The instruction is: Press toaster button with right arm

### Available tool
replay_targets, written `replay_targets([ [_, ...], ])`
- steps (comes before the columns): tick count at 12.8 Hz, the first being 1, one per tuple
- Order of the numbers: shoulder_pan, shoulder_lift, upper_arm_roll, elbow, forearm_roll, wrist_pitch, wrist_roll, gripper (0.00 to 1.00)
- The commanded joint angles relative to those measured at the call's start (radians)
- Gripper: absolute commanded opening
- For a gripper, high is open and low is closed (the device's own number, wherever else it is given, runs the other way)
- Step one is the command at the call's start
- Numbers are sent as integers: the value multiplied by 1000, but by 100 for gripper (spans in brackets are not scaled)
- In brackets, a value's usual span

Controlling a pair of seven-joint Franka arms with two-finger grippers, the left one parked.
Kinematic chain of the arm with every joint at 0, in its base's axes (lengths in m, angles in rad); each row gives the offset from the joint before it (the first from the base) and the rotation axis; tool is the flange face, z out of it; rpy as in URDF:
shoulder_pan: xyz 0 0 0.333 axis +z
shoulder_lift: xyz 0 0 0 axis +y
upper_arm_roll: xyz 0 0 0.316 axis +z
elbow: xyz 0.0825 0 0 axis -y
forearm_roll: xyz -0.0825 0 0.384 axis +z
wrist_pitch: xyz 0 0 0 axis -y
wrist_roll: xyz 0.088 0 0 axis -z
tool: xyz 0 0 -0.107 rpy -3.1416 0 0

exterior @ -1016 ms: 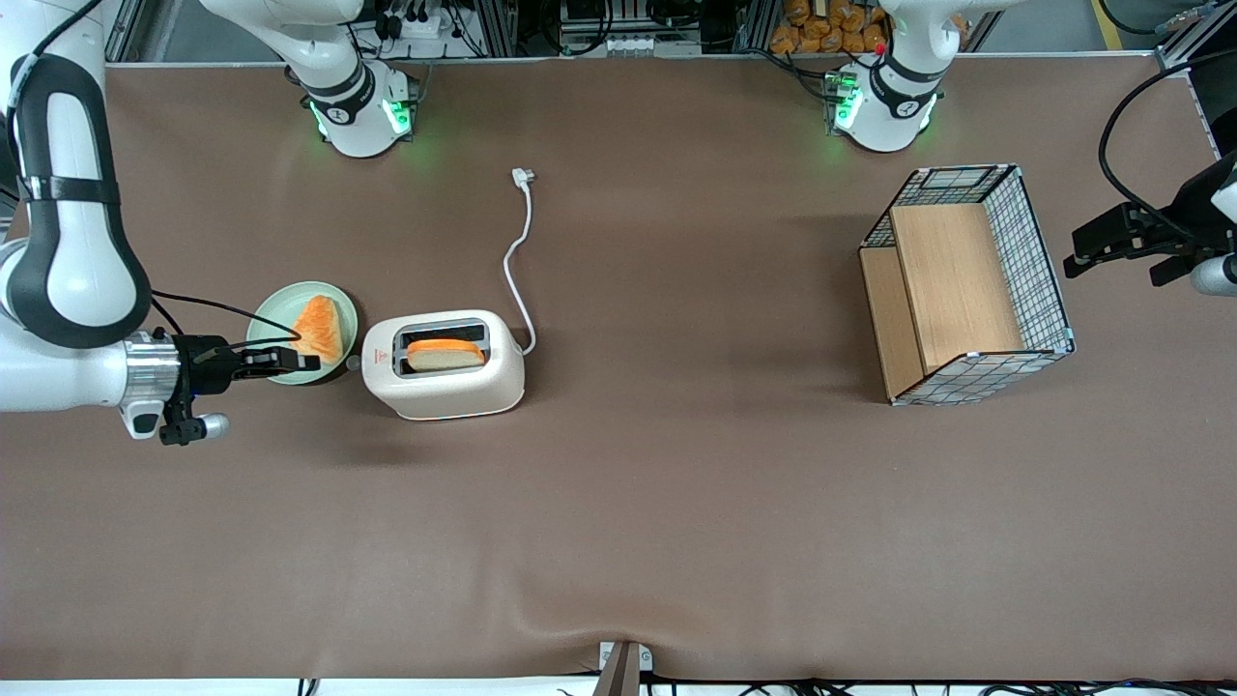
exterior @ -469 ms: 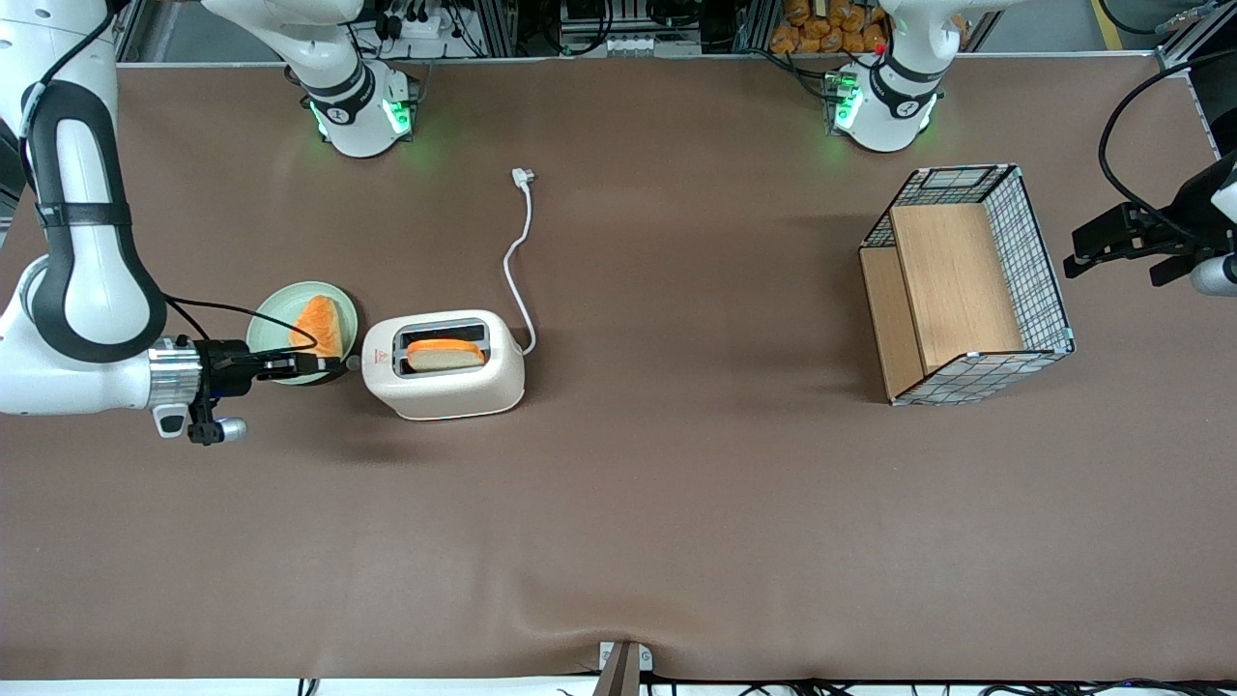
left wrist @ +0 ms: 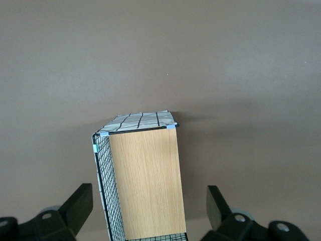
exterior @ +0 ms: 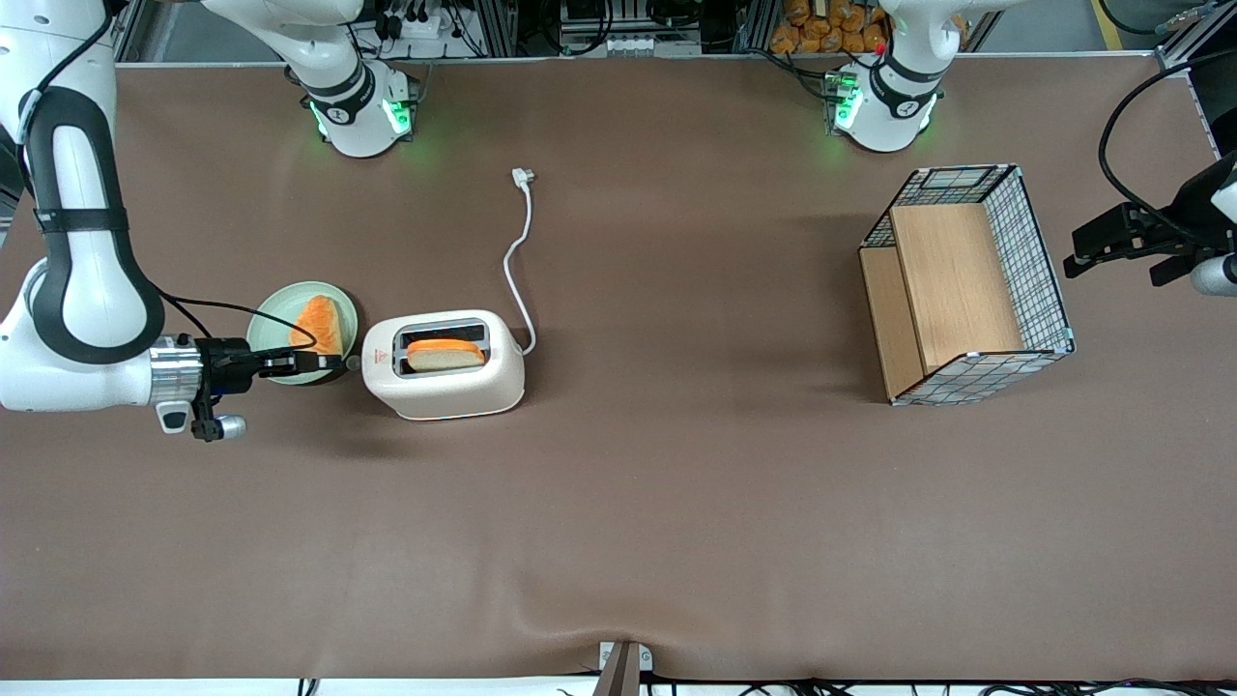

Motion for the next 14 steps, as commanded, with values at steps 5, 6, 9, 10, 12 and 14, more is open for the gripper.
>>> replay_targets([
  [5, -12, 11, 9, -38, 56, 22, -26, 0],
  [6, -12, 14, 7, -38, 56, 22, -26, 0],
  [9, -12, 33, 9, -38, 56, 23, -26, 0],
  [10, -12, 37, 9, -38, 56, 23, -26, 0],
  [12, -11, 46, 7, -38, 64, 23, -26, 0],
  [14, -11, 57, 7, -38, 72, 23, -26, 0],
])
